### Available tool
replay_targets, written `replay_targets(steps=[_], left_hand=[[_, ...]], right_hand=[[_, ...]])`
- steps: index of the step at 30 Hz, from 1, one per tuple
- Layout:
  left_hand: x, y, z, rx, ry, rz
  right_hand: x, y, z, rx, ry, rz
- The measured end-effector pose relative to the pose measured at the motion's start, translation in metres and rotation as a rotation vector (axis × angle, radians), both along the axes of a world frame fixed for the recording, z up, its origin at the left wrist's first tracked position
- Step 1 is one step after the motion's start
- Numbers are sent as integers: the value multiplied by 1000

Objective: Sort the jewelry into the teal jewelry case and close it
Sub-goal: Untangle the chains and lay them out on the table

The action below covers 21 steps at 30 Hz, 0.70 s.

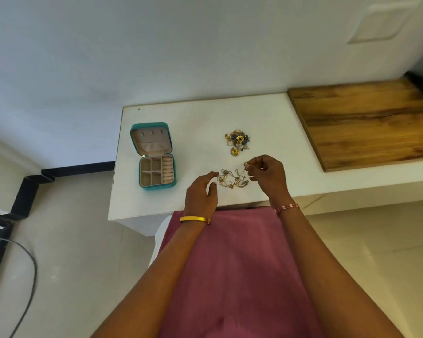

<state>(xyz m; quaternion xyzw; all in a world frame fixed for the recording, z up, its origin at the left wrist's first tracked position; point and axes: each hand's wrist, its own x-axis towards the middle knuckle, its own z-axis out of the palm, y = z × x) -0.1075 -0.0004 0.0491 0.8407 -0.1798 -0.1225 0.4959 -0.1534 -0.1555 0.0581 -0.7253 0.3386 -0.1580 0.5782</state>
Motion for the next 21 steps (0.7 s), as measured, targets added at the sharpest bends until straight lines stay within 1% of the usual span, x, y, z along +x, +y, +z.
replay_targets(steps=[6,9,11,16,21], left_hand=[[2,-17,61,-58,-76,-32],[1,-18,93,-90,-119,-5],[0,-15,116,-149,-139,15],[0,-6,167,-275,-168,28],[-4,7,208,-368,-216,2]], right_hand=[[4,16,61,-8,-118,124],[4,23,96,-9,-163,185],[4,28,123,-28,-200,217],[3,43,185,-189,-269,267],[-4,56,229,-364,-306,258]])
